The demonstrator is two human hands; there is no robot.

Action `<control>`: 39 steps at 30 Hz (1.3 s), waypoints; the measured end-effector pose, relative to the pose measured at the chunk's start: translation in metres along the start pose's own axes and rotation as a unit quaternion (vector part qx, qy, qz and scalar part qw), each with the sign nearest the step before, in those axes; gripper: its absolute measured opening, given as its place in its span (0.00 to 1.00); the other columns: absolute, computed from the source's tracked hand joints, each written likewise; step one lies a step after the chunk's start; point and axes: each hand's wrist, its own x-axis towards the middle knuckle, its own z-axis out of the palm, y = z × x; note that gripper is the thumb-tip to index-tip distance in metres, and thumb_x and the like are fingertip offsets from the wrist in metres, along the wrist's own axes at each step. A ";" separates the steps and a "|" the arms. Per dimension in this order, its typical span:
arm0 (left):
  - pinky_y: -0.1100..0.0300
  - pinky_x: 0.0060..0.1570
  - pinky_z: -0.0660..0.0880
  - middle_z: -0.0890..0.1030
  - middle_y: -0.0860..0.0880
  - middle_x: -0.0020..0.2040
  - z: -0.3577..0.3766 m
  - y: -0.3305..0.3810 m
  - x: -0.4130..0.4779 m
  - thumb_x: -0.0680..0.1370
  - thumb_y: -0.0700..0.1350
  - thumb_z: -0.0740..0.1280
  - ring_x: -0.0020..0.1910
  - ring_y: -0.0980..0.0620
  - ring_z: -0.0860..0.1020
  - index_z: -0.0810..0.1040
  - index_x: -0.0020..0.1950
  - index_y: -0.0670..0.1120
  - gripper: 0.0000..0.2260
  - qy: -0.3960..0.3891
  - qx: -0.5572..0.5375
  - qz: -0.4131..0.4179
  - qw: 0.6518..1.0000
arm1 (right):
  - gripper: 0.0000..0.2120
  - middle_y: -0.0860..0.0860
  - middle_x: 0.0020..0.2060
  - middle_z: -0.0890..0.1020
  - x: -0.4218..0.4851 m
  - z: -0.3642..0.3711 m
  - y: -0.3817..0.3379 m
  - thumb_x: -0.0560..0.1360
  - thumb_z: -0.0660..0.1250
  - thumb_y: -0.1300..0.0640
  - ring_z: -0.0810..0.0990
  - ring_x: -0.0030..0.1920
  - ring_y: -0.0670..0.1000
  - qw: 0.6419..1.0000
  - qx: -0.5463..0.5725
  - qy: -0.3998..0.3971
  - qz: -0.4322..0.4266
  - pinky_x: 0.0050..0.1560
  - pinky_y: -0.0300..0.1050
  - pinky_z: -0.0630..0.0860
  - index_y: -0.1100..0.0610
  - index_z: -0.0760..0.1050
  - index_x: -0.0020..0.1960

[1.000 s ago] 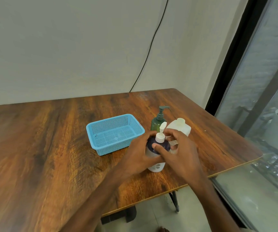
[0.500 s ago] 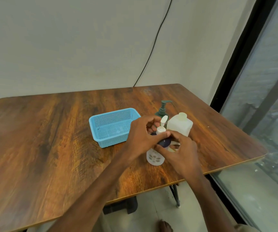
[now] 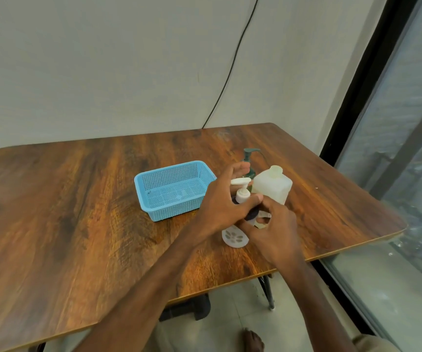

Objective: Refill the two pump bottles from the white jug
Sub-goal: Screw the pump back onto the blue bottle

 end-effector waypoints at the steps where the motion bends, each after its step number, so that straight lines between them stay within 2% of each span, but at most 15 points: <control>1: 0.64 0.61 0.78 0.80 0.58 0.67 -0.001 -0.002 -0.001 0.72 0.52 0.81 0.63 0.62 0.80 0.73 0.71 0.54 0.31 0.020 -0.002 -0.002 1.000 | 0.23 0.36 0.52 0.81 0.000 0.000 0.000 0.69 0.80 0.47 0.79 0.52 0.34 1.000 -0.003 0.001 0.002 0.49 0.25 0.76 0.48 0.79 0.61; 4: 0.63 0.52 0.82 0.84 0.57 0.54 -0.009 -0.007 -0.005 0.67 0.56 0.83 0.53 0.60 0.83 0.79 0.63 0.53 0.27 0.069 0.013 -0.017 0.997 | 0.27 0.40 0.58 0.82 0.000 0.000 -0.001 0.68 0.80 0.45 0.79 0.56 0.40 1.000 -0.014 0.005 0.002 0.56 0.35 0.78 0.49 0.78 0.64; 7: 0.55 0.51 0.83 0.86 0.55 0.47 -0.019 -0.007 -0.007 0.69 0.52 0.83 0.48 0.57 0.84 0.84 0.58 0.51 0.21 0.043 0.012 -0.011 0.999 | 0.29 0.42 0.61 0.82 0.000 0.000 0.000 0.68 0.79 0.43 0.79 0.59 0.41 1.000 -0.018 0.007 0.004 0.59 0.38 0.78 0.48 0.77 0.67; 11: 0.55 0.62 0.79 0.87 0.56 0.54 -0.029 -0.008 -0.005 0.75 0.42 0.77 0.56 0.58 0.84 0.79 0.66 0.49 0.21 -0.060 0.003 -0.002 0.998 | 0.31 0.41 0.62 0.81 0.001 0.001 -0.001 0.69 0.79 0.44 0.79 0.60 0.40 1.000 -0.009 0.001 -0.008 0.60 0.33 0.75 0.47 0.76 0.70; 14: 0.60 0.59 0.79 0.81 0.59 0.60 -0.021 -0.011 -0.007 0.72 0.54 0.79 0.59 0.59 0.80 0.74 0.67 0.55 0.26 -0.061 0.063 0.000 0.996 | 0.28 0.41 0.62 0.81 -0.001 0.001 -0.004 0.71 0.78 0.47 0.79 0.60 0.42 1.000 -0.010 0.005 -0.007 0.63 0.42 0.77 0.47 0.76 0.69; 16: 0.67 0.51 0.77 0.80 0.59 0.56 -0.014 -0.010 -0.009 0.69 0.59 0.81 0.55 0.63 0.78 0.77 0.60 0.56 0.24 -0.010 0.085 -0.007 0.996 | 0.27 0.41 0.60 0.81 0.000 0.000 -0.003 0.71 0.78 0.47 0.79 0.59 0.42 1.000 -0.016 0.008 -0.011 0.59 0.40 0.79 0.47 0.77 0.67; 19: 0.70 0.42 0.77 0.85 0.57 0.45 -0.018 -0.010 -0.004 0.69 0.51 0.83 0.45 0.64 0.82 0.83 0.53 0.50 0.17 0.010 0.025 -0.007 1.000 | 0.29 0.39 0.61 0.81 0.000 0.000 -0.002 0.70 0.78 0.43 0.79 0.59 0.41 1.000 -0.021 0.001 -0.012 0.57 0.34 0.77 0.47 0.76 0.68; 22: 0.64 0.46 0.80 0.87 0.56 0.45 -0.029 -0.010 0.002 0.72 0.49 0.81 0.47 0.59 0.85 0.86 0.56 0.49 0.15 -0.049 0.047 0.019 0.998 | 0.30 0.39 0.61 0.81 0.001 0.000 0.000 0.69 0.78 0.40 0.79 0.59 0.41 1.000 -0.012 0.000 -0.006 0.57 0.39 0.81 0.46 0.76 0.69; 25: 0.61 0.44 0.80 0.86 0.58 0.44 -0.036 -0.007 0.007 0.76 0.46 0.78 0.46 0.57 0.84 0.86 0.56 0.49 0.09 -0.112 0.066 0.039 0.991 | 0.31 0.40 0.62 0.80 0.000 0.002 0.001 0.69 0.78 0.41 0.78 0.60 0.41 1.000 -0.010 0.002 0.001 0.58 0.36 0.77 0.46 0.75 0.69; 27: 0.49 0.47 0.81 0.86 0.54 0.47 -0.039 -0.009 0.010 0.78 0.47 0.76 0.47 0.51 0.84 0.86 0.56 0.50 0.08 -0.133 0.067 0.051 0.988 | 0.31 0.40 0.63 0.80 0.000 0.004 0.000 0.69 0.78 0.42 0.77 0.59 0.41 1.000 -0.009 0.002 0.007 0.57 0.34 0.74 0.46 0.75 0.69; 30: 0.44 0.47 0.81 0.87 0.57 0.48 -0.034 -0.012 0.005 0.76 0.52 0.77 0.47 0.50 0.84 0.86 0.55 0.56 0.09 -0.107 0.067 0.060 0.990 | 0.30 0.39 0.62 0.80 0.000 0.003 -0.001 0.69 0.78 0.43 0.77 0.58 0.40 1.000 -0.016 0.001 0.010 0.56 0.32 0.73 0.46 0.75 0.68; 33: 0.53 0.41 0.80 0.86 0.61 0.44 -0.025 -0.011 0.000 0.72 0.56 0.80 0.44 0.54 0.84 0.86 0.51 0.61 0.10 -0.029 0.066 0.043 0.996 | 0.28 0.38 0.60 0.79 -0.001 0.003 -0.001 0.70 0.78 0.43 0.77 0.58 0.39 1.000 -0.025 0.006 0.008 0.54 0.28 0.72 0.46 0.76 0.67; 35: 0.60 0.35 0.77 0.86 0.59 0.41 -0.023 -0.013 0.003 0.73 0.53 0.80 0.39 0.57 0.81 0.88 0.53 0.57 0.10 -0.032 0.061 0.049 0.996 | 0.29 0.39 0.61 0.80 0.000 0.004 -0.001 0.70 0.78 0.43 0.77 0.59 0.40 1.000 -0.023 0.009 0.005 0.57 0.33 0.76 0.47 0.76 0.68; 37: 0.54 0.35 0.76 0.86 0.55 0.40 -0.027 -0.013 0.010 0.74 0.52 0.79 0.37 0.51 0.80 0.87 0.51 0.60 0.07 -0.064 0.081 0.067 0.992 | 0.30 0.41 0.62 0.81 0.000 0.005 0.001 0.70 0.78 0.42 0.78 0.60 0.41 1.000 -0.021 0.009 0.004 0.60 0.42 0.80 0.47 0.75 0.69; 39: 0.48 0.40 0.79 0.85 0.52 0.40 -0.032 -0.012 0.016 0.74 0.53 0.79 0.40 0.46 0.81 0.84 0.47 0.66 0.08 -0.092 0.096 0.077 0.988 | 0.31 0.42 0.62 0.81 0.001 0.005 0.003 0.69 0.78 0.42 0.79 0.61 0.43 1.000 -0.011 0.007 0.010 0.60 0.48 0.82 0.47 0.75 0.69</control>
